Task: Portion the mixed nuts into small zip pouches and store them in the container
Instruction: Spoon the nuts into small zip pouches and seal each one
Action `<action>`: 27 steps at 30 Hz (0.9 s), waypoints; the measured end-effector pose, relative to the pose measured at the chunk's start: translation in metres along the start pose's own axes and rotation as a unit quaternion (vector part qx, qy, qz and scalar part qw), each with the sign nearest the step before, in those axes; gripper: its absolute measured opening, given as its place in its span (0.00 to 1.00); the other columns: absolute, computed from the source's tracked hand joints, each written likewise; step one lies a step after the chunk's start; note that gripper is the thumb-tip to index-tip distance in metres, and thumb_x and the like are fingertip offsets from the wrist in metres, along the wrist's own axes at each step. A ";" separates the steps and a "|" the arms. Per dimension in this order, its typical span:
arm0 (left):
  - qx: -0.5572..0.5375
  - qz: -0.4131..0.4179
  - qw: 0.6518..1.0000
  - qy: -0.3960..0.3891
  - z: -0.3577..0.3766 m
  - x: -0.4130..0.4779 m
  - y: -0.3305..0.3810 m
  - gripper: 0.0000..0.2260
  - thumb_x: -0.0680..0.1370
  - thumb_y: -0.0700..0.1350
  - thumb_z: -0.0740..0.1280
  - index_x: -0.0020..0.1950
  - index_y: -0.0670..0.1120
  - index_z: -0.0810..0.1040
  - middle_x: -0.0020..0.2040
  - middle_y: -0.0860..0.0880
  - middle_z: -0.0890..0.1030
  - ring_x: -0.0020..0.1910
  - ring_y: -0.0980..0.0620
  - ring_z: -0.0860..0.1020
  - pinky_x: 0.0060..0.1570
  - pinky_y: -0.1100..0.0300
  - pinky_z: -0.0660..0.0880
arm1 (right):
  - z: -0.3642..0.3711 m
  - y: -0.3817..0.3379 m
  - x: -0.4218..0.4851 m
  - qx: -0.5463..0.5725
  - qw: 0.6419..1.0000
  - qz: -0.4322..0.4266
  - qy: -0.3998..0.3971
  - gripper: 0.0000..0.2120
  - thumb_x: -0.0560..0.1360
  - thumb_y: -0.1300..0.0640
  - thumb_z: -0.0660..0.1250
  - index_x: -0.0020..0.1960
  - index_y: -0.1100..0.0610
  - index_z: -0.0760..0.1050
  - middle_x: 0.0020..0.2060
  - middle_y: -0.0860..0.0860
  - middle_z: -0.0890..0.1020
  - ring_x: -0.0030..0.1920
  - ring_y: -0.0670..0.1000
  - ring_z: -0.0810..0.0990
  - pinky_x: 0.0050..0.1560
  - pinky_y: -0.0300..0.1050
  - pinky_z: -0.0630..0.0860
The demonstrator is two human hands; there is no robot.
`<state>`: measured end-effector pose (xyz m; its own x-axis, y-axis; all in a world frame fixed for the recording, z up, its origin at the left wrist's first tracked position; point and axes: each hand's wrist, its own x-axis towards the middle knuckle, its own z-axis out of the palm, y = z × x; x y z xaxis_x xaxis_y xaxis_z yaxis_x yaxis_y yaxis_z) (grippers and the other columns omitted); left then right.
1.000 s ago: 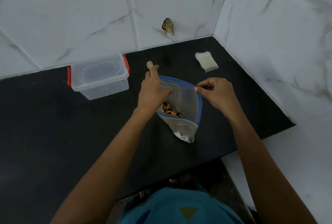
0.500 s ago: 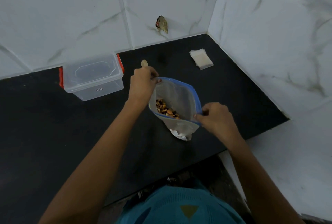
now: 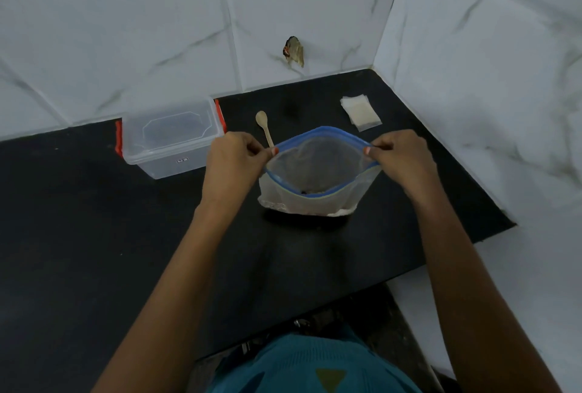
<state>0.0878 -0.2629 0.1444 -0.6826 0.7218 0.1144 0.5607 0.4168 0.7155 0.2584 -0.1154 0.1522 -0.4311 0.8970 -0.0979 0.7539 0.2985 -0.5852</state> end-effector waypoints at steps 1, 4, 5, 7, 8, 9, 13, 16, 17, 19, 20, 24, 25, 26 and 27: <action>0.000 -0.014 1.000 -0.006 0.002 -0.003 -0.004 0.07 0.74 0.47 0.68 0.45 0.44 0.79 0.35 0.52 0.77 0.35 0.58 0.77 0.34 0.70 0.71 | 0.003 0.000 0.003 -0.005 1.000 -0.001 -0.003 0.08 0.76 0.54 0.65 0.50 0.56 0.79 0.42 0.50 0.79 0.42 0.48 0.76 0.43 0.44 0.69; -0.001 -0.062 0.998 -0.025 0.010 -0.010 -0.017 0.06 0.76 0.47 0.66 0.47 0.45 0.77 0.38 0.51 0.77 0.38 0.57 0.77 0.36 0.69 0.71 | 0.018 0.003 0.007 -0.015 0.999 -0.001 -0.028 0.08 0.76 0.54 0.64 0.52 0.55 0.79 0.44 0.50 0.79 0.43 0.47 0.75 0.44 0.44 0.70; -0.004 -0.070 0.997 -0.026 0.012 -0.012 -0.020 0.06 0.76 0.47 0.66 0.48 0.44 0.77 0.39 0.50 0.78 0.38 0.57 0.77 0.37 0.68 0.72 | 0.022 0.005 0.007 -0.006 0.999 -0.005 -0.035 0.08 0.76 0.54 0.64 0.52 0.55 0.78 0.44 0.50 0.79 0.41 0.46 0.75 0.43 0.43 0.70; -0.002 -0.069 0.997 -0.019 0.016 -0.015 -0.024 0.07 0.76 0.46 0.65 0.50 0.44 0.77 0.41 0.50 0.77 0.39 0.58 0.76 0.38 0.68 0.71 | 0.028 0.008 0.007 0.024 0.999 -0.023 -0.040 0.09 0.76 0.55 0.64 0.54 0.56 0.78 0.44 0.50 0.78 0.39 0.43 0.73 0.40 0.38 0.68; 0.004 -0.060 0.998 -0.016 0.017 -0.016 -0.024 0.07 0.76 0.47 0.65 0.50 0.44 0.77 0.43 0.51 0.76 0.39 0.58 0.75 0.38 0.68 0.70 | 0.030 0.009 0.008 0.041 0.998 -0.031 -0.040 0.09 0.76 0.56 0.64 0.55 0.57 0.77 0.44 0.49 0.77 0.40 0.42 0.73 0.40 0.37 0.68; 0.013 -0.049 0.999 -0.017 0.018 -0.015 -0.025 0.07 0.76 0.47 0.65 0.50 0.44 0.77 0.44 0.51 0.75 0.40 0.59 0.74 0.40 0.67 0.70 | 0.030 0.010 0.008 0.053 0.997 -0.038 -0.041 0.10 0.76 0.56 0.65 0.55 0.57 0.77 0.43 0.48 0.77 0.41 0.42 0.73 0.40 0.36 0.68; 0.030 -0.027 0.996 -0.076 0.014 -0.005 -0.024 0.04 0.77 0.46 0.64 0.46 0.47 0.74 0.43 0.53 0.73 0.39 0.59 0.72 0.38 0.69 0.65 | 0.023 0.016 0.013 0.067 0.992 -0.054 -0.096 0.08 0.75 0.57 0.66 0.51 0.59 0.78 0.41 0.49 0.78 0.41 0.43 0.74 0.38 0.36 0.68; -0.003 -0.057 0.986 -0.154 0.007 0.001 -0.024 0.06 0.79 0.46 0.60 0.44 0.46 0.73 0.38 0.53 0.73 0.38 0.59 0.71 0.36 0.68 0.64 | 0.012 0.022 0.018 0.141 0.976 -0.006 -0.164 0.06 0.75 0.56 0.66 0.46 0.58 0.79 0.40 0.49 0.79 0.41 0.44 0.76 0.41 0.37 0.71; -0.035 -0.078 0.980 -0.178 0.005 0.002 -0.024 0.08 0.80 0.46 0.59 0.42 0.46 0.74 0.39 0.52 0.74 0.40 0.58 0.72 0.38 0.67 0.65 | 0.009 0.025 0.019 0.167 0.966 0.019 -0.195 0.06 0.75 0.56 0.65 0.45 0.57 0.78 0.40 0.49 0.79 0.42 0.45 0.76 0.45 0.39 0.72; -0.122 -0.132 0.957 -0.226 0.003 0.002 -0.024 0.10 0.80 0.45 0.58 0.42 0.46 0.74 0.40 0.50 0.75 0.41 0.56 0.72 0.39 0.65 0.66 | 0.006 0.031 0.023 0.226 0.938 0.062 -0.255 0.06 0.76 0.56 0.64 0.44 0.57 0.77 0.42 0.51 0.79 0.44 0.47 0.77 0.50 0.42 0.73; -0.163 -0.159 0.944 -0.241 0.003 0.002 -0.023 0.10 0.80 0.45 0.57 0.42 0.45 0.74 0.40 0.49 0.75 0.41 0.56 0.72 0.40 0.65 0.66 | 0.006 0.034 0.026 0.258 0.922 0.079 -0.277 0.06 0.76 0.57 0.63 0.45 0.58 0.77 0.43 0.52 0.79 0.45 0.48 0.77 0.52 0.43 0.73; -0.344 -0.265 0.875 -0.215 0.011 0.003 -0.027 0.08 0.80 0.43 0.59 0.44 0.44 0.76 0.43 0.47 0.77 0.43 0.54 0.74 0.44 0.63 0.72 | 0.013 0.042 0.032 0.411 0.851 0.159 -0.287 0.06 0.77 0.60 0.61 0.46 0.60 0.76 0.44 0.54 0.78 0.45 0.49 0.77 0.52 0.44 0.74; -0.389 -0.291 0.850 -0.201 0.013 0.003 -0.029 0.07 0.79 0.42 0.59 0.45 0.43 0.75 0.44 0.46 0.77 0.44 0.54 0.75 0.45 0.62 0.74 | 0.015 0.044 0.032 0.439 0.835 0.176 -0.281 0.05 0.77 0.61 0.61 0.46 0.60 0.76 0.45 0.54 0.77 0.46 0.50 0.76 0.52 0.45 0.74; -0.431 -0.313 0.824 -0.191 0.016 0.002 -0.029 0.07 0.79 0.42 0.60 0.46 0.42 0.75 0.45 0.46 0.77 0.44 0.54 0.75 0.46 0.62 0.74 | 0.016 0.044 0.032 0.458 0.823 0.191 -0.278 0.05 0.76 0.61 0.61 0.46 0.60 0.75 0.46 0.55 0.77 0.46 0.51 0.76 0.53 0.47 0.74; -0.462 -0.329 0.803 -0.182 0.019 0.001 -0.031 0.06 0.79 0.42 0.60 0.47 0.42 0.75 0.46 0.45 0.78 0.44 0.54 0.76 0.45 0.63 0.75 | 0.018 0.044 0.031 0.473 0.811 0.202 -0.277 0.05 0.76 0.61 0.61 0.46 0.60 0.75 0.46 0.56 0.76 0.47 0.52 0.76 0.54 0.48 0.73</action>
<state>0.0785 -0.2644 0.1094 -0.4114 0.6973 -0.5869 -0.5670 0.3083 0.7638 0.2695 -0.0800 0.1086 -0.5981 0.4968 -0.6289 0.2837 -0.6026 -0.7459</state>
